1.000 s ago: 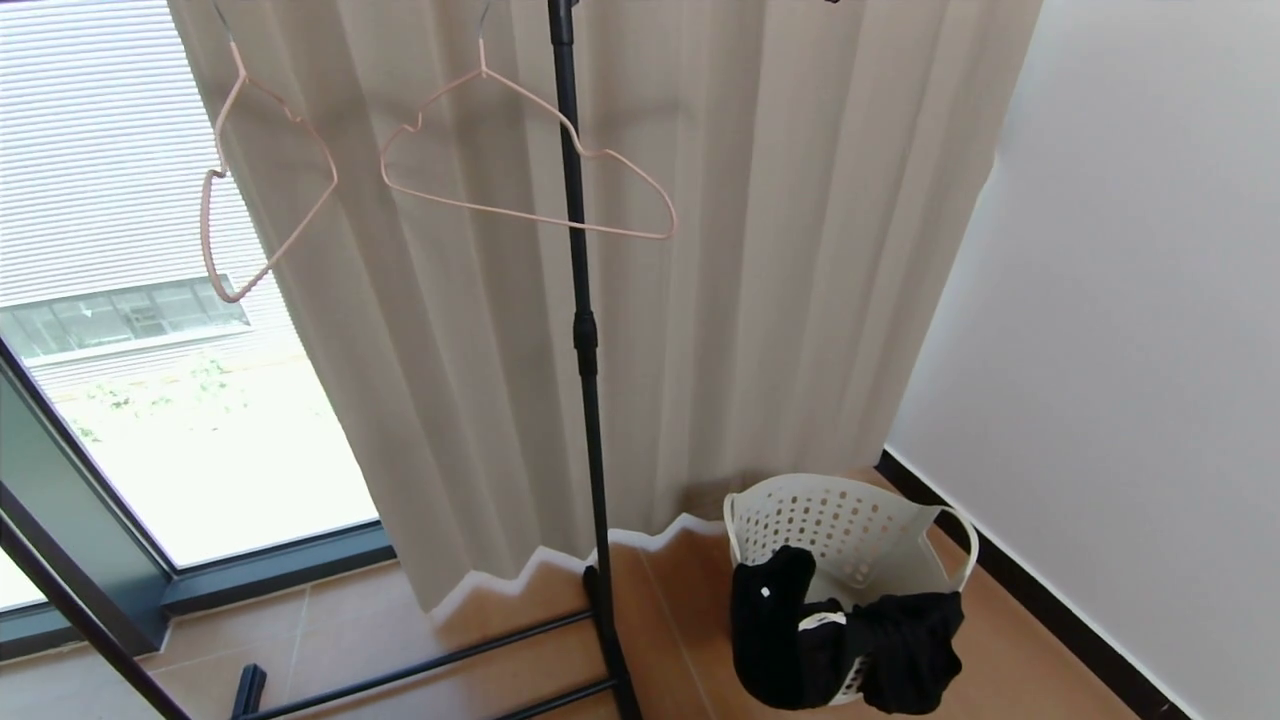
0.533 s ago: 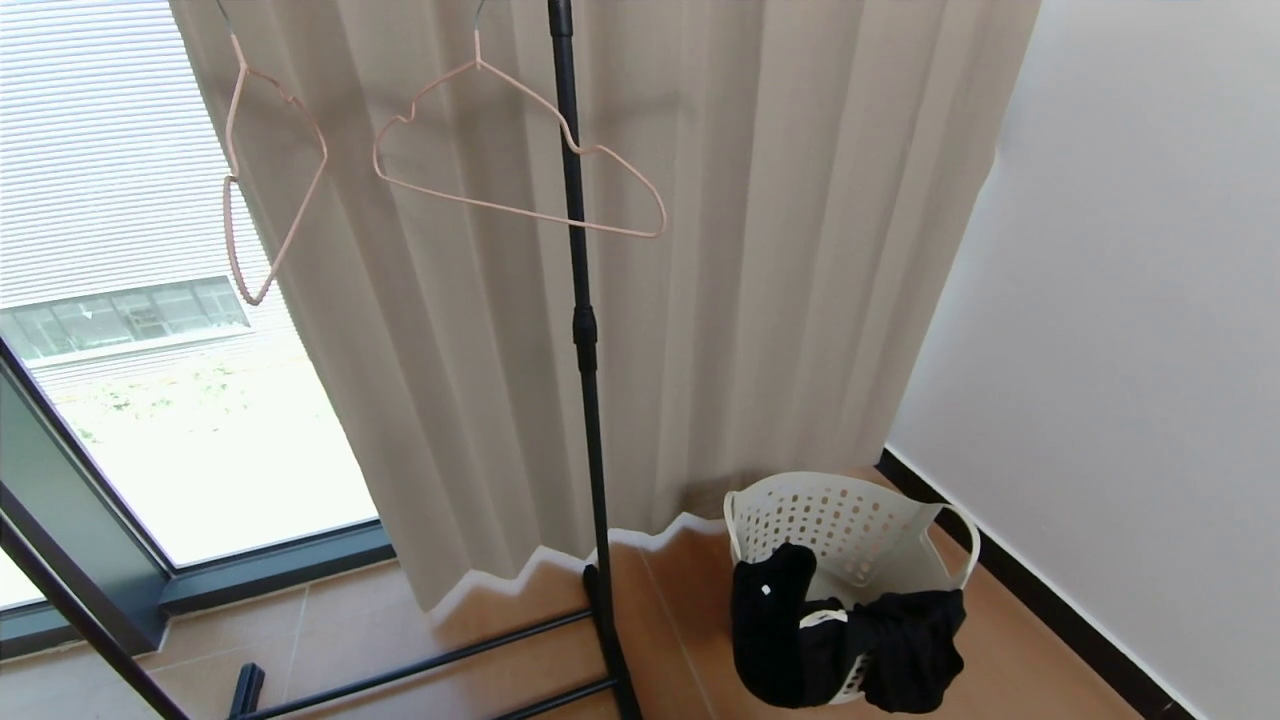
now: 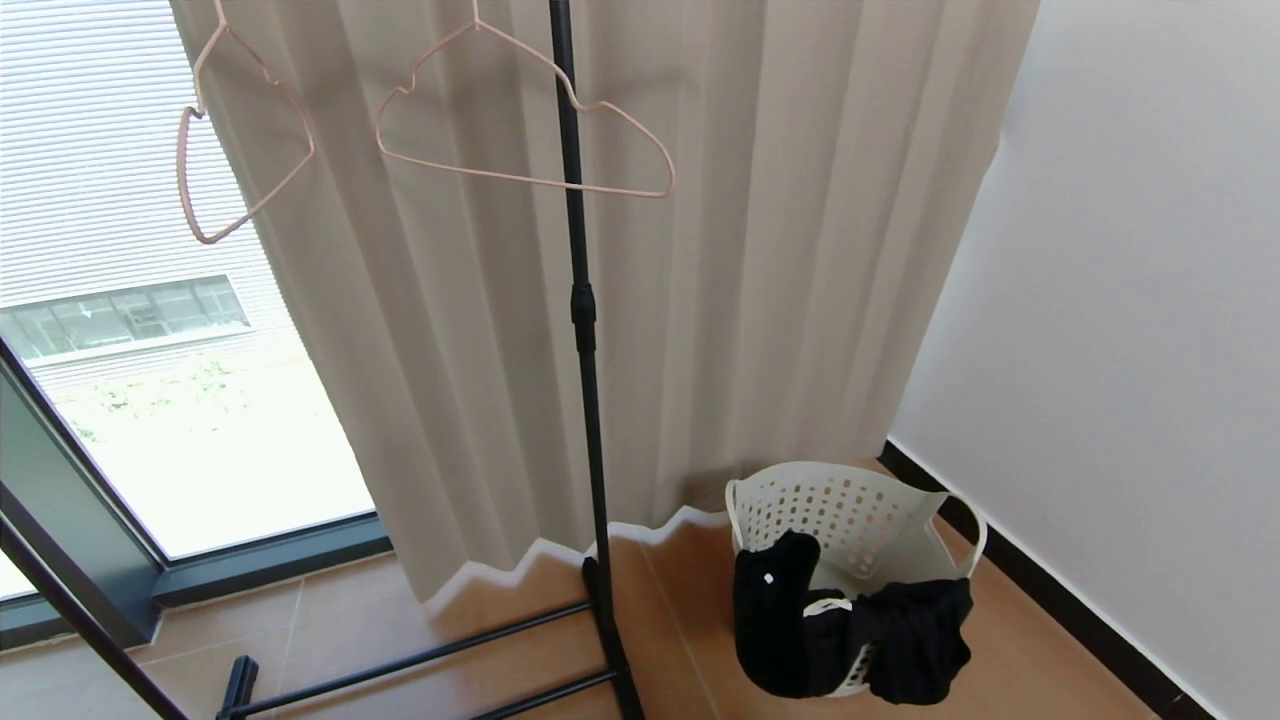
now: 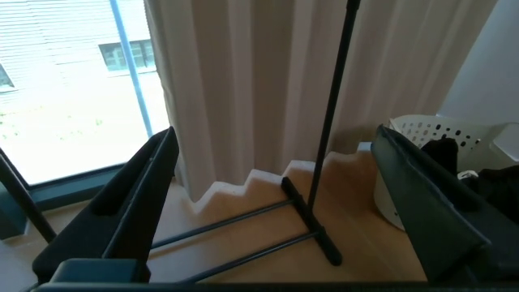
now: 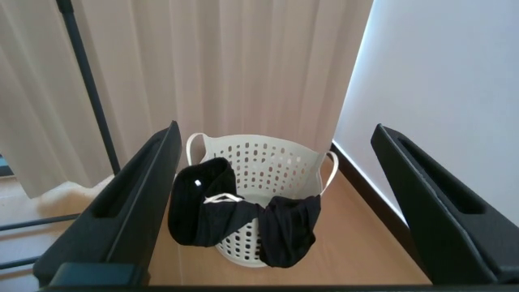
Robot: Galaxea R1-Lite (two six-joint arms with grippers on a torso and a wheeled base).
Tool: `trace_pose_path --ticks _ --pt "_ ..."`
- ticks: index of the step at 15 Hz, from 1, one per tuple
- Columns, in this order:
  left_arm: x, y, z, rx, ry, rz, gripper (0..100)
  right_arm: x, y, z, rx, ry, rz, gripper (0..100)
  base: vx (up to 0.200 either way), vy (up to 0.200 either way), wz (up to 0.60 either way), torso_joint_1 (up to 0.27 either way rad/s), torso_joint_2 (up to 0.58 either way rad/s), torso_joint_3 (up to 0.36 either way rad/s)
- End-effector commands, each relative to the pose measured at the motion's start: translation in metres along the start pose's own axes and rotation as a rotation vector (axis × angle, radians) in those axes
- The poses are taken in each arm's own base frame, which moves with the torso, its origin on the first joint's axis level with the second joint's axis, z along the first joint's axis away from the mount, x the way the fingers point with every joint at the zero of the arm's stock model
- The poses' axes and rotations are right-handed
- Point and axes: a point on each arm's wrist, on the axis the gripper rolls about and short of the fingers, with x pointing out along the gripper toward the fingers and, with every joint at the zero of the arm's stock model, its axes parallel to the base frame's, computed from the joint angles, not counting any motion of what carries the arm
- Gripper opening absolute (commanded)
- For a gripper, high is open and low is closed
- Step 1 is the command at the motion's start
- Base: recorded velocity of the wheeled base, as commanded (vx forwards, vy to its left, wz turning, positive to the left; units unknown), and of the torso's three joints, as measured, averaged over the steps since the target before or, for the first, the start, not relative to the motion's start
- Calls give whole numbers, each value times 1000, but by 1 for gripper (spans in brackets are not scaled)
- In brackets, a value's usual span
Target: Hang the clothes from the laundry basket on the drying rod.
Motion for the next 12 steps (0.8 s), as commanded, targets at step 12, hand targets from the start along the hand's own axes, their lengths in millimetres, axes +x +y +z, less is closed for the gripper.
trace_pose_path --ticks 12 --pt "0 0 0 -1 2 0 100 0 0 0 0 -2 0 100 0 0 0 -4 51 -29"
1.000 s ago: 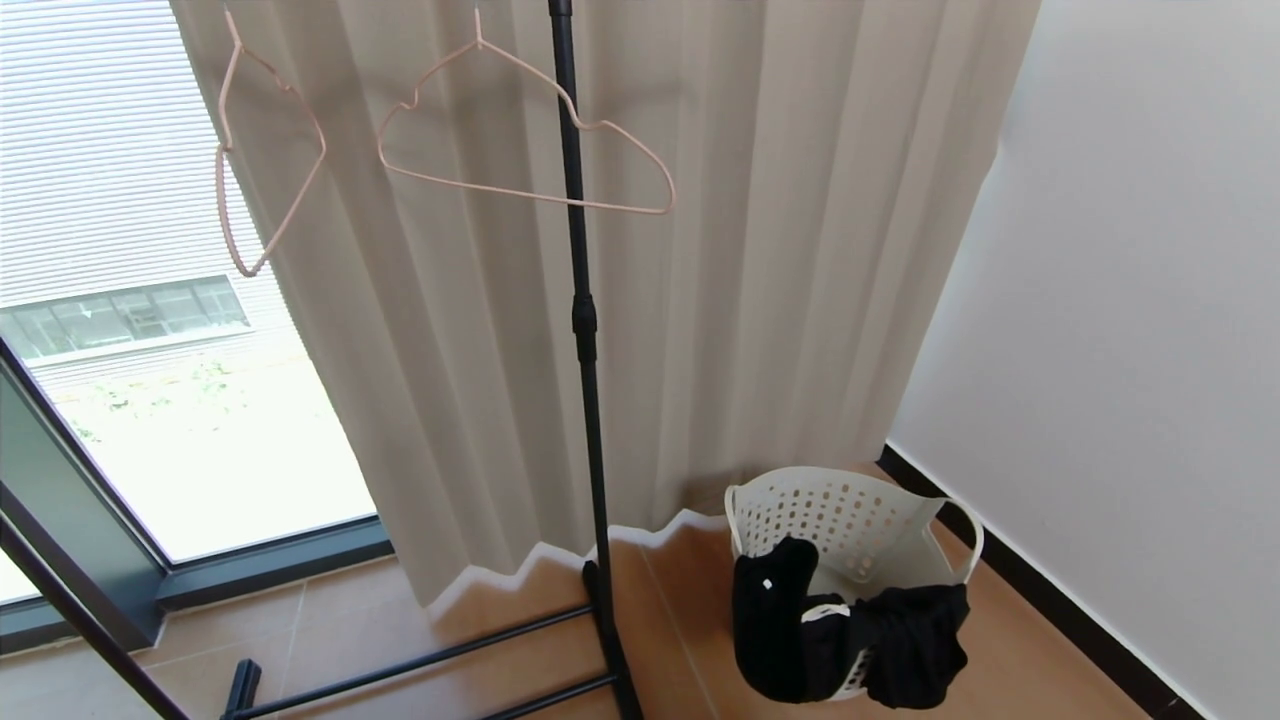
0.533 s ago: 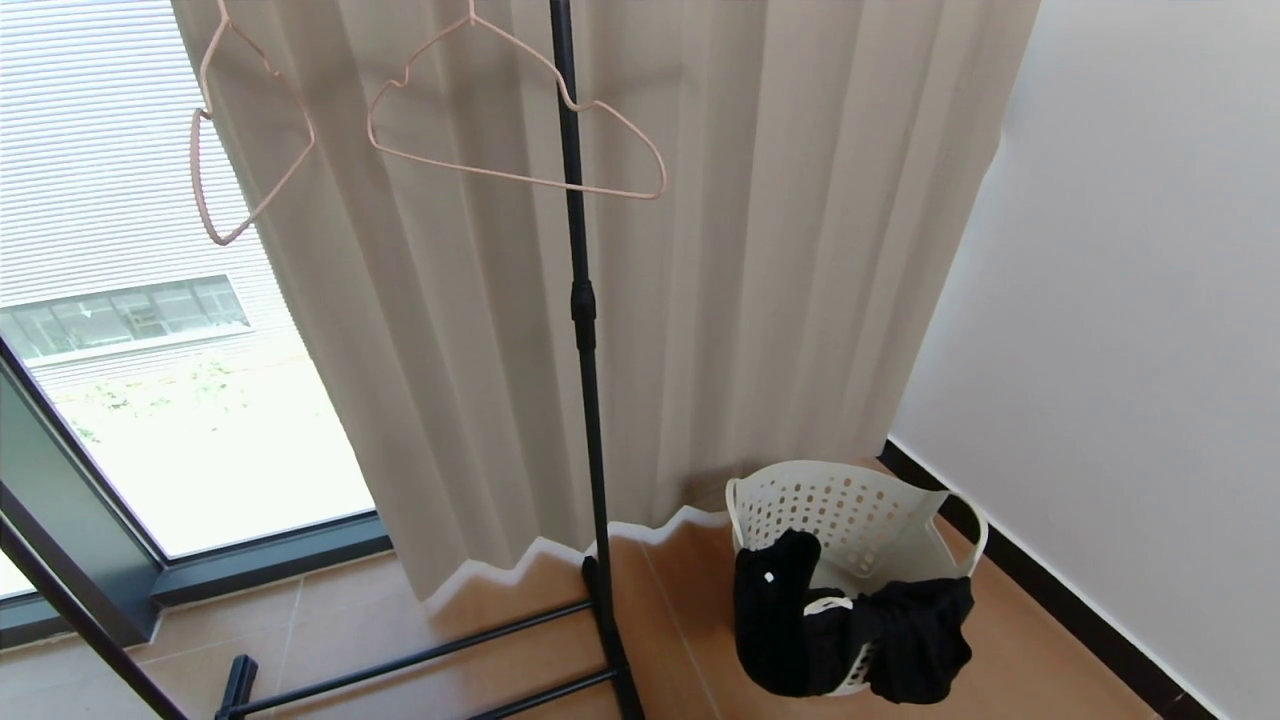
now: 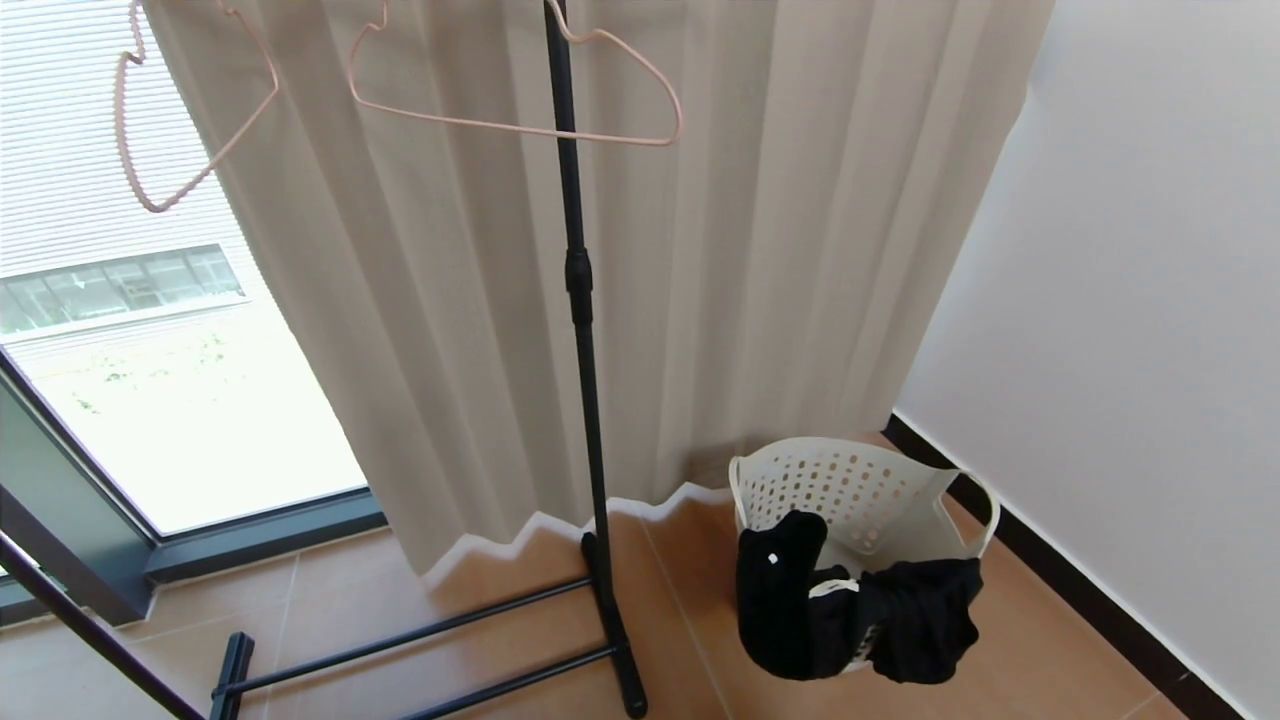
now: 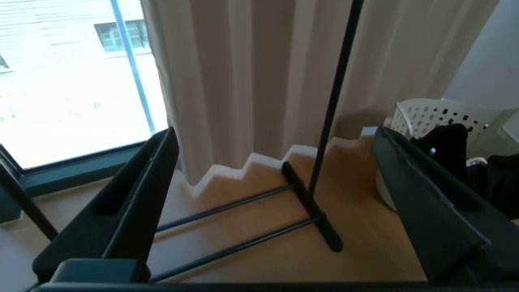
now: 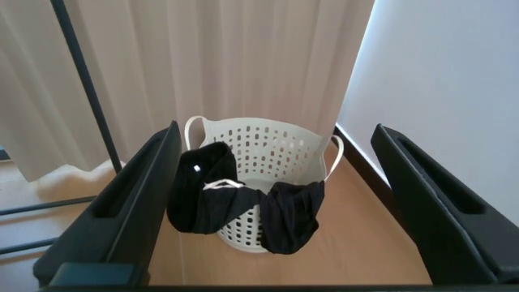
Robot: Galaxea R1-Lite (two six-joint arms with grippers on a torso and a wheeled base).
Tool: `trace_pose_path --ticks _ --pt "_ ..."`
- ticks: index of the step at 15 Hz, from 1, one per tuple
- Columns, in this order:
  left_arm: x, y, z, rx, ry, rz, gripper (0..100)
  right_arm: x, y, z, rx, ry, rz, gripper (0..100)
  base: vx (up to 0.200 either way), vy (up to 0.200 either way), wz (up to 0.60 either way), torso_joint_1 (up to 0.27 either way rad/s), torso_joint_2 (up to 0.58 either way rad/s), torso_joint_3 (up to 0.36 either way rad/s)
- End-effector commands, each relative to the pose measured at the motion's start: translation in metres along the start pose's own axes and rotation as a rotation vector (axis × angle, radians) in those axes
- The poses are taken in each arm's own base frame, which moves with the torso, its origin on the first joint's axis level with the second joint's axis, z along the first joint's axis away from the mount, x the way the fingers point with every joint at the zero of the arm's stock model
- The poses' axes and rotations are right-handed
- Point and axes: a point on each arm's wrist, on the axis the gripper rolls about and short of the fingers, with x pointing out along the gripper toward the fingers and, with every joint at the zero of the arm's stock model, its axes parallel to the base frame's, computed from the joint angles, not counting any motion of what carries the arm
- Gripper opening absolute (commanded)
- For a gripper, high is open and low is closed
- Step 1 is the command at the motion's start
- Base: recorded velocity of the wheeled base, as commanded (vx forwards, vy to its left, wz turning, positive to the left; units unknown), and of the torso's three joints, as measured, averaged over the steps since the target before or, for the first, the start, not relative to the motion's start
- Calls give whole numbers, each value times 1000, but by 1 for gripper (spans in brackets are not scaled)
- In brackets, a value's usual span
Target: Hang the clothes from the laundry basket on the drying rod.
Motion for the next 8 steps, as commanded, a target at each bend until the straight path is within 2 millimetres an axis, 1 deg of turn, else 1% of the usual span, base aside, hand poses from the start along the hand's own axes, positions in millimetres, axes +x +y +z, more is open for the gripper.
trace_pose_path --ticks 1,8 --pt "0 0 0 0 0 0 100 0 0 0 -1 -2 0 100 0 0 0 -7 71 -115" --pt "0 0 0 0 0 0 100 0 0 0 -1 -2 0 100 0 0 0 2 16 -187"
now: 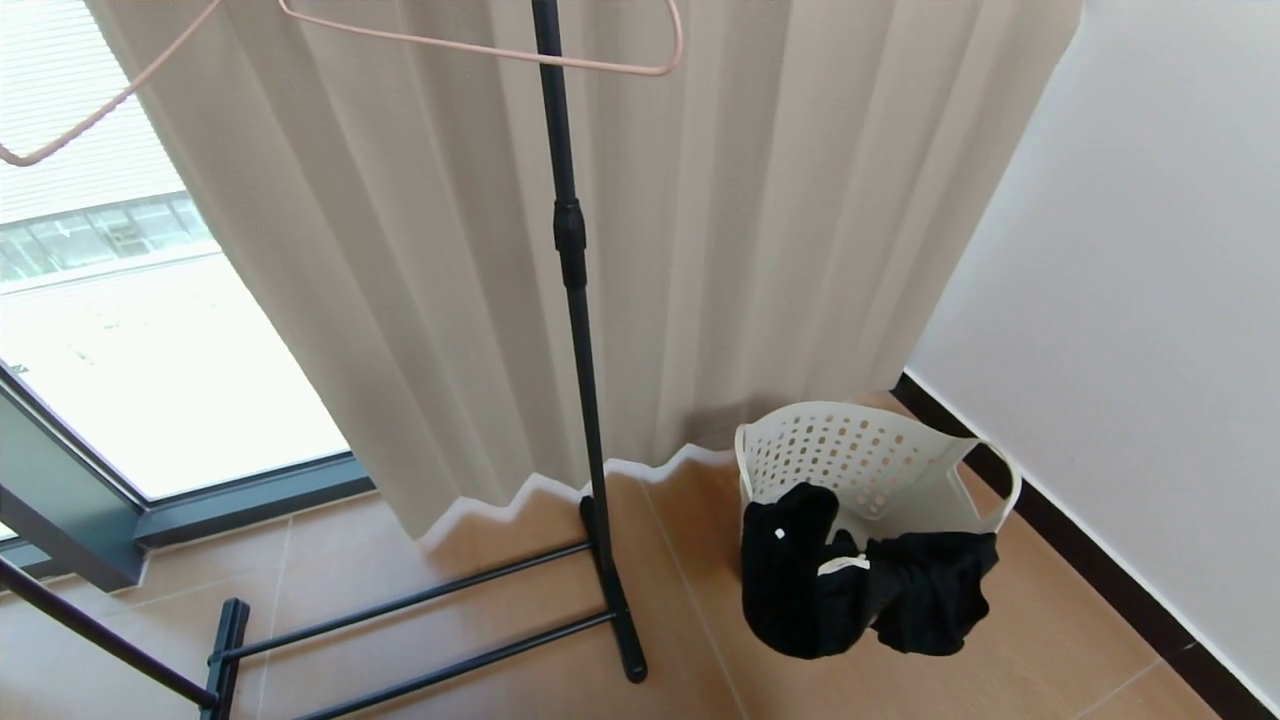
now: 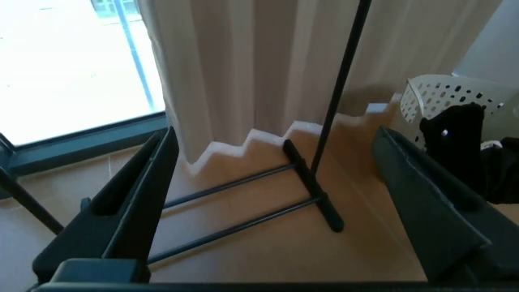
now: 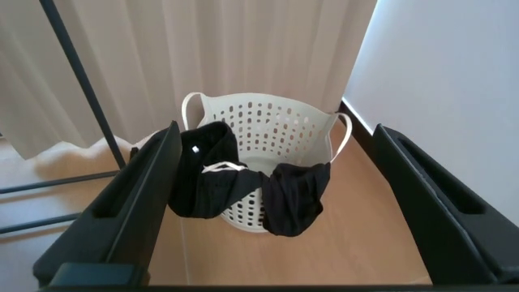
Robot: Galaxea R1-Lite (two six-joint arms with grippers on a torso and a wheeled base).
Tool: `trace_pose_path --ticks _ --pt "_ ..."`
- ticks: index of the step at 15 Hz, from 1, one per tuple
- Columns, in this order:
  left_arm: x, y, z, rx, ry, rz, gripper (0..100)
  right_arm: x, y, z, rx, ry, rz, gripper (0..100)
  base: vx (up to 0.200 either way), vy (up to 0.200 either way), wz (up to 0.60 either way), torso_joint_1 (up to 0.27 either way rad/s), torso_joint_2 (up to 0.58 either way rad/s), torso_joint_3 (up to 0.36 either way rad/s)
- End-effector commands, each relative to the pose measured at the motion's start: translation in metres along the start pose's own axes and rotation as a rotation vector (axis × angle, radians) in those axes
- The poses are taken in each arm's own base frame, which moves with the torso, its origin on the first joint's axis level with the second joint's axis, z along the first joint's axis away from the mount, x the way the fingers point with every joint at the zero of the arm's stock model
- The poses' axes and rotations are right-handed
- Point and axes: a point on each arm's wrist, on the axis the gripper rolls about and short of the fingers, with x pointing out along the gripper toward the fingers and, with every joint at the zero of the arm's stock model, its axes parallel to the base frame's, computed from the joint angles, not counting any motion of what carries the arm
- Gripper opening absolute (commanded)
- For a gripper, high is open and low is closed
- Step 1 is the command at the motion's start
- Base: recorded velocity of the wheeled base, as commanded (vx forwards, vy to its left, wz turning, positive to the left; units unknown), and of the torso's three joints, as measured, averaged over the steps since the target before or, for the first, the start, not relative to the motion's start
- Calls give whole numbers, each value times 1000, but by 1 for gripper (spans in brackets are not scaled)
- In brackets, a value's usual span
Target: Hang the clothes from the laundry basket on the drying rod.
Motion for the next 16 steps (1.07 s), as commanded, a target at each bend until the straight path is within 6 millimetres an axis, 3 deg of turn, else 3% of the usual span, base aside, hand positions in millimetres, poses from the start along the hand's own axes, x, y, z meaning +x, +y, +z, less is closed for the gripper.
trace_pose_path --ticks 1,16 --pt "0 0 0 0 1 0 100 0 0 0 -1 0 0 100 0 0 0 7 2 -207" --pt "0 0 0 -2 2 0 100 0 0 0 1 -2 0 100 0 0 0 2 3 -201"
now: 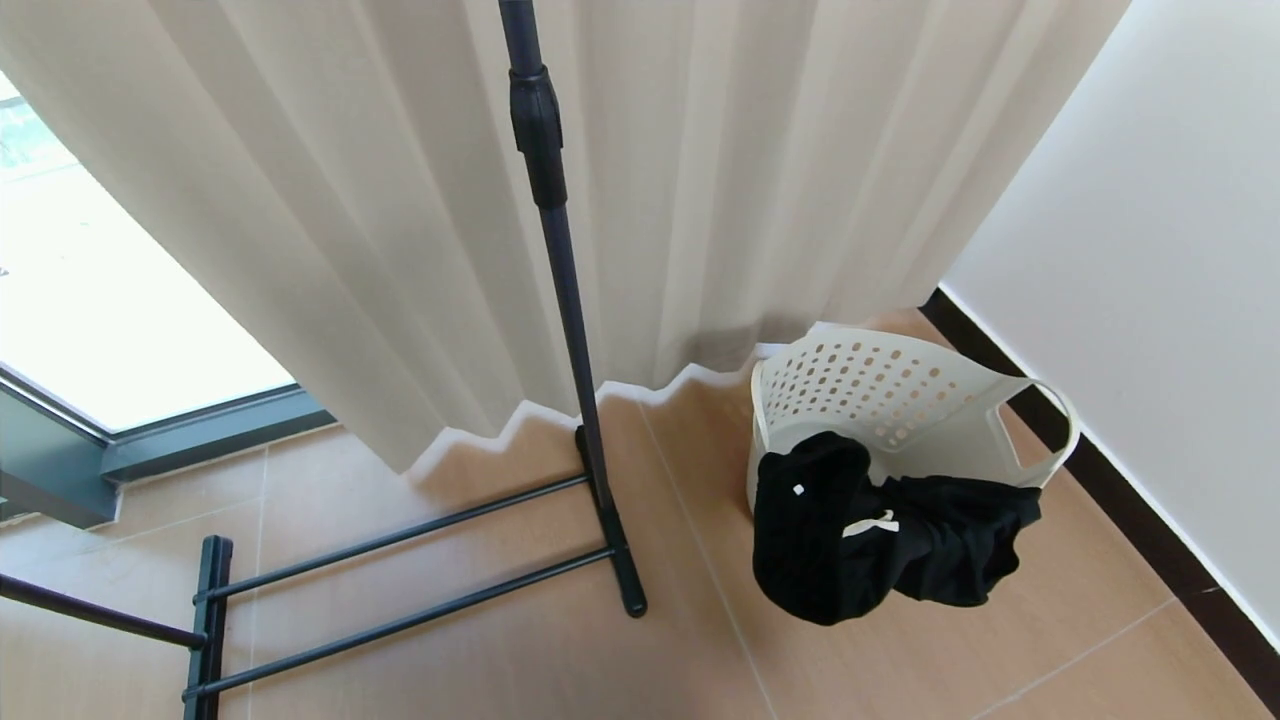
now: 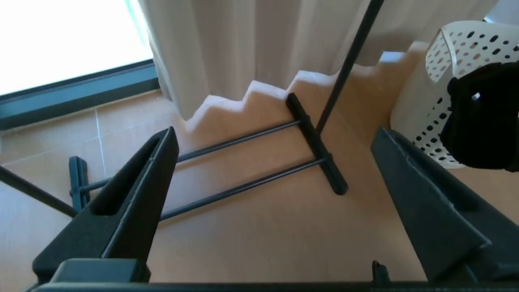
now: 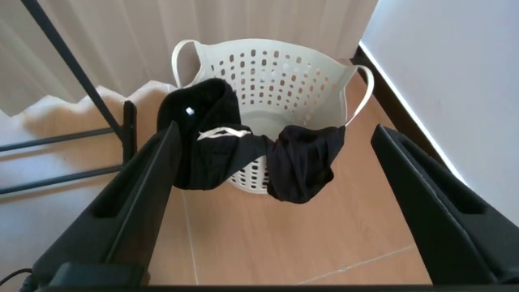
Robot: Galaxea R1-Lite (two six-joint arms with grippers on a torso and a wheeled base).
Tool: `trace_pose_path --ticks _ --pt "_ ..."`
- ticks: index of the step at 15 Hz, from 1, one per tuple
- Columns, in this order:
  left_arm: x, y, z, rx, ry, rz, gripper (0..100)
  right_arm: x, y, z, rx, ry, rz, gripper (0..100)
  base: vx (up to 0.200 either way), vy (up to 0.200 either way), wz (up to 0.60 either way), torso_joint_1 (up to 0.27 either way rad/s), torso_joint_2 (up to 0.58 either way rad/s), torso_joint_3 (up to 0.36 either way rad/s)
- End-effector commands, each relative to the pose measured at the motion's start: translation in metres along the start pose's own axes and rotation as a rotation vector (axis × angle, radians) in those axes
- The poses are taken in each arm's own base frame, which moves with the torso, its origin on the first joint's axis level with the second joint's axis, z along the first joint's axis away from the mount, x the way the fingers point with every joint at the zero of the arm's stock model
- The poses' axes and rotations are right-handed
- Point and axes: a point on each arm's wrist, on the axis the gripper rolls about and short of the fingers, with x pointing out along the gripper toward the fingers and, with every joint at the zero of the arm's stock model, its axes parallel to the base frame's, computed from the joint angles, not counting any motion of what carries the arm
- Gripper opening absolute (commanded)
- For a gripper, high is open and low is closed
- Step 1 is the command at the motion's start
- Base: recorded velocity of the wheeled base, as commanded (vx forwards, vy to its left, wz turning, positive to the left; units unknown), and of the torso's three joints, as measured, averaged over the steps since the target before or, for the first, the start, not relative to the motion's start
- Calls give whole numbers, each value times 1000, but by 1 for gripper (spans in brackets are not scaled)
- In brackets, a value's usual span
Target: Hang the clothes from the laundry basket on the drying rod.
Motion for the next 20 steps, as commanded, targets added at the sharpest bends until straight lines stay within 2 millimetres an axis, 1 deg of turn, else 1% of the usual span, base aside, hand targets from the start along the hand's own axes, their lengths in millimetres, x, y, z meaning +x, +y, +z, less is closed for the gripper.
trace_pose_path --ticks 1,8,11,13,17,20 --pt "0 0 0 0 1 0 100 0 0 0 0 -3 0 100 0 0 0 2 7 -193" --pt "0 0 0 -2 1 0 100 0 0 1 -13 -7 0 100 0 0 0 2 1 -198" --pt "0 0 0 -3 -1 0 100 1 0 -1 -25 26 2 100 0 0 0 -4 2 -131" --pt "0 0 0 -2 -1 0 100 9 0 -7 -50 207 -1 100 0 0 0 0 0 0" --pt "0 0 0 0 -1 0 100 25 -1 -7 -58 407 26 100 0 0 0 0 0 0" --pt "0 0 0 -2 -1 0 100 34 -1 -6 -94 497 82 100 0 0 0 0 0 0"
